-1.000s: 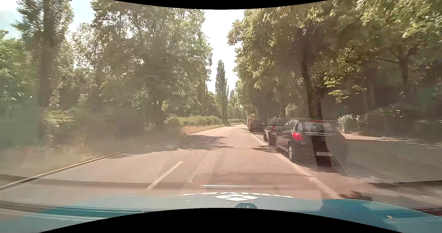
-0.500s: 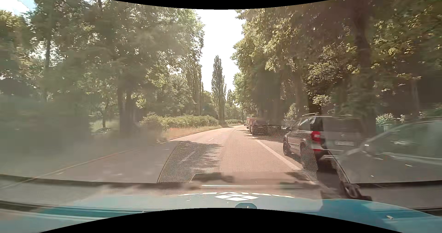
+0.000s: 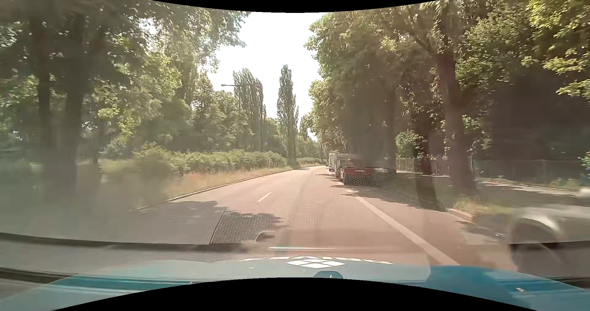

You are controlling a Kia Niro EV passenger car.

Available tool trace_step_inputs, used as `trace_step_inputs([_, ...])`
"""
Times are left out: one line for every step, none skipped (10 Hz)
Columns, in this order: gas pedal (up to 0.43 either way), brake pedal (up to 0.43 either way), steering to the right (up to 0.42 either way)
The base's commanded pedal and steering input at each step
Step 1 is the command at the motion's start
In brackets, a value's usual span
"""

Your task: Follow the waypoints while adhering to traffic rules and regulations

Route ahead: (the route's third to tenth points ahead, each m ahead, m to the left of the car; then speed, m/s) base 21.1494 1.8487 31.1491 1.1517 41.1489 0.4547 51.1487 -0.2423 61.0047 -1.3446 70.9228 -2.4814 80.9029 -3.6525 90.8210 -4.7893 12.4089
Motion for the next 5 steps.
trace_step_inputs([0.169, 0.0, 0.006])
trace_step_inputs([0.169, 0.0, 0.006])
trace_step_inputs([0.169, 0.0, 0.006])
trace_step_inputs([0.169, 0.0, 0.006])
trace_step_inputs([0.169, 0.0, 0.006])
